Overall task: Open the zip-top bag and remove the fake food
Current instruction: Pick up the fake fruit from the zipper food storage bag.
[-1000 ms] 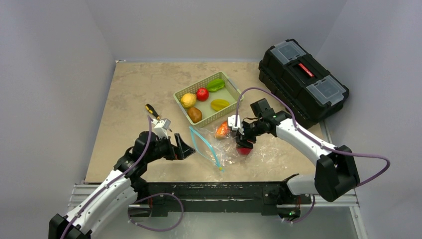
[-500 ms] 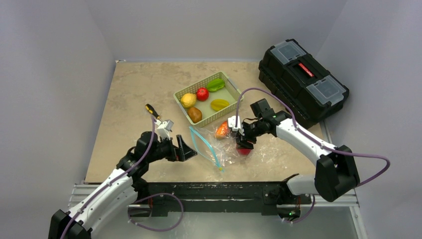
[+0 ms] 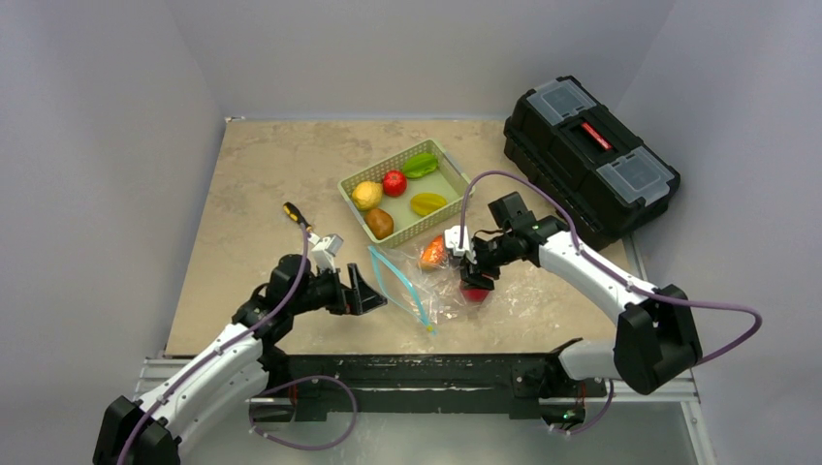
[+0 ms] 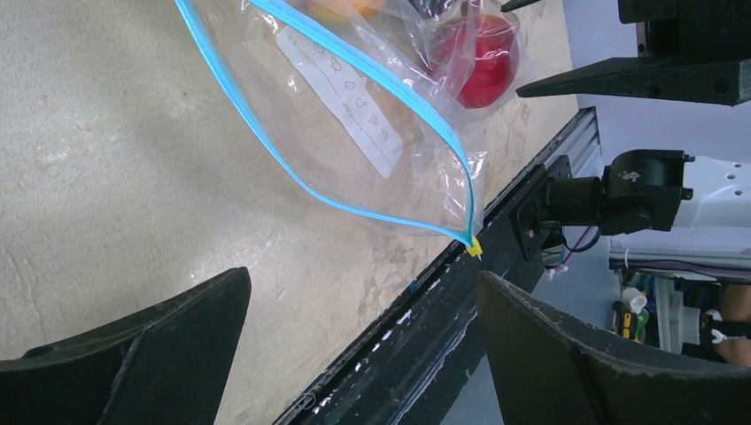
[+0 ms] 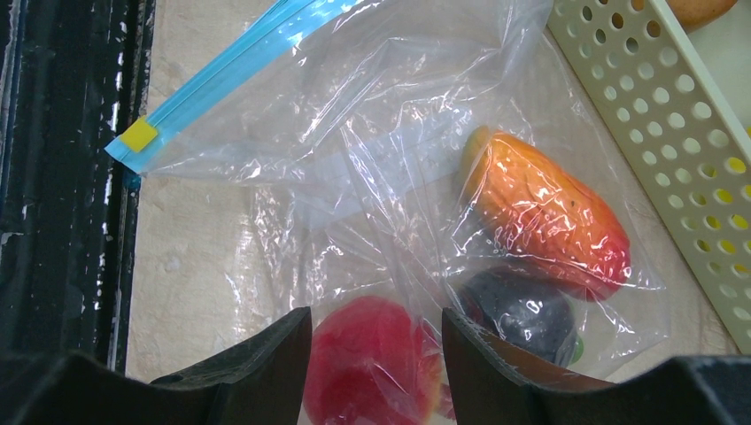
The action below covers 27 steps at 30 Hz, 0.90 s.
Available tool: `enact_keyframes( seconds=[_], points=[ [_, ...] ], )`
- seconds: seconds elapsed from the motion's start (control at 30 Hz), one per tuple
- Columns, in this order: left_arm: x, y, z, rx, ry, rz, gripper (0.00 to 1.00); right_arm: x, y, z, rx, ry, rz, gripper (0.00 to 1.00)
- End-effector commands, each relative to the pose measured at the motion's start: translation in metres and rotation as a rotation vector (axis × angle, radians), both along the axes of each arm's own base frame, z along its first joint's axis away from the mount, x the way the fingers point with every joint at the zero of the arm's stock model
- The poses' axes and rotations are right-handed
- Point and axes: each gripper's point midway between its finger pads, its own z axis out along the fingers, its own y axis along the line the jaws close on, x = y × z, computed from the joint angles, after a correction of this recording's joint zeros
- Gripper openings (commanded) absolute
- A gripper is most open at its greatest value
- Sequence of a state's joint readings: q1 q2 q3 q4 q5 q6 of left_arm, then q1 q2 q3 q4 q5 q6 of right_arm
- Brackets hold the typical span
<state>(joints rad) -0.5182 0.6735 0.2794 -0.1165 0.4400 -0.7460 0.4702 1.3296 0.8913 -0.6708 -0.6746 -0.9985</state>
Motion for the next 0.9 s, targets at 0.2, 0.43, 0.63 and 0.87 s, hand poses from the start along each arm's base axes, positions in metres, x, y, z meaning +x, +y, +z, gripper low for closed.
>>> enact_keyframes(
  seconds=[0.2,0.43,0.63,0.87],
  points=[
    [-0.003,-0.01,0.008,-0.043,-0.032,-0.063,0.98,0.003,-0.001,0.023,0.029,-0.065,0.027,0.55],
    [-0.004,-0.007,0.006,-0.028,-0.042,-0.064,0.97,0.005,-0.017,0.022,-0.058,-0.105,0.03,0.55],
    [0.002,-0.005,0.0,-0.003,-0.058,-0.049,0.96,0.015,-0.018,0.036,-0.061,-0.207,0.066,0.58],
    [0.008,-0.02,0.002,-0.057,-0.073,-0.067,0.82,0.019,-0.012,0.022,-0.086,-0.164,0.148,0.56]
  ],
)
